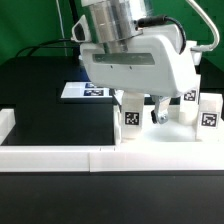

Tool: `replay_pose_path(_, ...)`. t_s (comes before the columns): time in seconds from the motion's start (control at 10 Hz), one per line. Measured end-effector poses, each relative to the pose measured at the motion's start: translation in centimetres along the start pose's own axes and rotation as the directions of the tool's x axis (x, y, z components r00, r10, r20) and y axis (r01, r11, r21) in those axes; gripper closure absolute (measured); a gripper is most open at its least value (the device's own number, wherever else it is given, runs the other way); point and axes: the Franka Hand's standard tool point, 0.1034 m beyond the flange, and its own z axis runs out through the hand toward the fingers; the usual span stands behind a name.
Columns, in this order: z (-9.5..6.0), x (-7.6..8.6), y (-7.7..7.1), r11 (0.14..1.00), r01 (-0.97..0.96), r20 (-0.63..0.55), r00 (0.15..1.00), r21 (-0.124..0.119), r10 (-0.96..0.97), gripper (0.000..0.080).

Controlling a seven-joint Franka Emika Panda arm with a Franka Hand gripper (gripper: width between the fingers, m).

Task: Assemble square table

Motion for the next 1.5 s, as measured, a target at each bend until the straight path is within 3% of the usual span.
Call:
replay_pose_path(0.2, 0.02, 0.05, 0.06, 0.993, 0.12, 0.0, 0.993, -0.001, -0.12, 0.0152)
replay_pose_path(0.3, -0.06, 0.09, 0.36, 0.969, 0.247, 0.014, 0.969, -0.018, -0.246, 0.0152)
replay_pose_path(0.4, -0.57, 0.4, 0.81, 0.912, 0.406, 0.052, 0.914, -0.065, -0.403, 0.015)
replay_pose_path(0.5, -0.84, 0.76, 0.58, 0.758, 0.644, 0.077, 0.765, -0.105, -0.639, 0.015)
replay_pose_path(0.6, -0.65, 0.61, 0.53, 0.713, 0.693, 0.087, 0.721, -0.105, -0.688, 0.015)
replay_pose_path(0.7, -0.67, 0.66, 0.56, 0.736, 0.668, 0.083, 0.744, -0.105, -0.663, 0.015)
replay_pose_path(0.8, -0.67, 0.65, 0.54, 0.749, 0.654, 0.08, 0.756, -0.105, -0.649, 0.025)
replay_pose_path(0.9, -0.66, 0.61, 0.51, 0.797, 0.594, 0.072, 0.804, -0.111, -0.59, 0.025)
replay_pose_path(1.0, -0.67, 0.72, 0.67, 0.831, 0.543, 0.065, 0.84, -0.119, -0.539, 0.0451)
replay_pose_path(1.1, -0.64, 0.86, 0.9, 0.859, 0.498, 0.06, 0.867, -0.123, -0.494, 0.0512)
replay_pose_path(1.4, -0.74, 0.78, 0.6, 0.986, 0.098, -0.002, 0.995, -0.138, -0.099, 0.0515)
replay_pose_path(1.5, -0.65, 0.86, 0.58, 0.988, -0.097, -0.027, 0.995, -0.116, 0.095, 0.0515)
